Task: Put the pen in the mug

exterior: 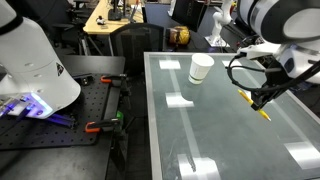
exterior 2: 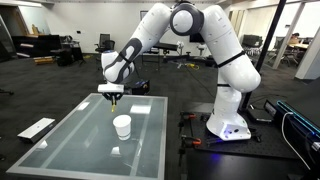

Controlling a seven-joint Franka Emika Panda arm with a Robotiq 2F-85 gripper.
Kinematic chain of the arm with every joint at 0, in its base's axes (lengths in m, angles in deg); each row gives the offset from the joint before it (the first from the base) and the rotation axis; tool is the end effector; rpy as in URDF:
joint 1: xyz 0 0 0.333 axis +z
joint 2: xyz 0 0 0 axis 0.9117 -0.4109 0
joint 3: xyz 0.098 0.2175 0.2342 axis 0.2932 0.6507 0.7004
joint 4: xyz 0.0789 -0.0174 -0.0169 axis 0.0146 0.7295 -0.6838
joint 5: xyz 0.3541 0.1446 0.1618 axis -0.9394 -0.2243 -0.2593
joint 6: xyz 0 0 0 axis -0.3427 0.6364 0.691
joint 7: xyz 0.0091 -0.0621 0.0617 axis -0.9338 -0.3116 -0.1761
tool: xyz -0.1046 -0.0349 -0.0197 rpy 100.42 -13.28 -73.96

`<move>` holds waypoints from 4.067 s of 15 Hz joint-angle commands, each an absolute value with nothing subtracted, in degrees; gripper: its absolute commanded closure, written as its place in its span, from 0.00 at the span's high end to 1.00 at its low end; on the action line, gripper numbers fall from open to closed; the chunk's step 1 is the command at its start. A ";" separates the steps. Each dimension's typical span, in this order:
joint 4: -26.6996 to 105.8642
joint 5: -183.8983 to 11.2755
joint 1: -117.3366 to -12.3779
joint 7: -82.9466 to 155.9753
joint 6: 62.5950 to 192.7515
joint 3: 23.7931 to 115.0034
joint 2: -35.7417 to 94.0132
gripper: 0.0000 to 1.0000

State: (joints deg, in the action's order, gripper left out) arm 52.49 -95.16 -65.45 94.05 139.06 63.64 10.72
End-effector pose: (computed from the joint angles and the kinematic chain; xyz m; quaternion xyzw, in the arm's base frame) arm 0.6740 -0.1050 0.2030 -0.7959 0.6027 -0.0571 0.0102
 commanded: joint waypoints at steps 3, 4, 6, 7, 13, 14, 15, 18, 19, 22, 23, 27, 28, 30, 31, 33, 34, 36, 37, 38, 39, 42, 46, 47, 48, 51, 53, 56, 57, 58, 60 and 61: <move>56.72 -92.96 -62.08 94.55 134.35 63.20 19.12 0.04; 56.90 -92.27 -61.63 94.35 133.40 63.38 20.11 0.04; 57.10 -90.60 -60.60 94.61 131.66 63.51 21.88 0.04; 57.01 -89.69 -60.21 94.70 130.89 63.63 22.46 0.04; 55.70 -84.77 -58.21 94.16 124.60 65.21 25.38 0.04; 55.59 -84.08 -57.98 93.75 123.30 65.65 25.81 0.04; 55.54 -83.21 -57.77 93.44 121.88 66.13 26.34 0.04; 55.61 -80.97 -57.35 92.34 117.96 67.64 28.13 0.04; 55.57 -80.46 -57.33 91.96 116.63 68.26 28.72 0.04; 55.05 -78.77 -57.07 89.98 112.38 70.05 29.88 0.04; 54.77 -78.29 -56.86 89.12 110.95 70.64 30.05 0.04; 54.34 -76.51 -55.56 88.41 108.71 72.99 29.67 0.04; 54.22 -76.55 -55.17 88.60 108.78 73.57 29.30 0.04; 54.10 -77.32 -54.36 88.83 109.75 74.94 28.19 0.04; 54.13 -77.40 -53.83 89.32 110.45 75.52 27.61 0.04; 54.17 -78.27 -53.03 89.16 112.14 76.76 26.32 0.04; 54.33 -78.61 -52.64 89.43 113.08 77.19 25.77 0.04; 54.60 -78.07 -52.40 89.49 112.38 76.85 26.08 0.04; 54.61 -78.11 -52.01 89.53 112.56 76.95 25.62 0.16; 54.60 -78.11 -51.91 89.53 112.56 76.93 25.43 0.16; 54.60 -78.10 -51.93 89.53 112.56 76.88 25.39 0.16; 54.56 -78.09 -52.17 89.53 112.56 76.60 25.40 0.16; 54.89 -77.30 -51.78 90.39 113.57 76.48 25.65 0.04; 55.19 -76.52 -51.42 91.14 114.22 76.37 25.92 0.04; 55.54 -75.47 -50.97 92.03 115.06 76.25 26.32 0.04; 55.86 -72.76 -49.88 94.20 116.97 76.12 26.67 0.04; 56.09 -70.54 -48.96 96.44 117.74 76.09 26.80 0.04; 56.78 -65.27 -46.97 102.28 118.26 75.76 27.35 0.04; 56.93 -63.01 -46.19 105.04 118.16 75.60 27.48 0.04; 56.94 -60.91 -45.61 107.56 117.88 75.55 27.48 0.04; 56.93 -56.53 -44.36 113.44 117.07 75.43 27.51 0.04; 56.81 -54.25 -43.79 116.61 116.44 75.35 27.45 0.04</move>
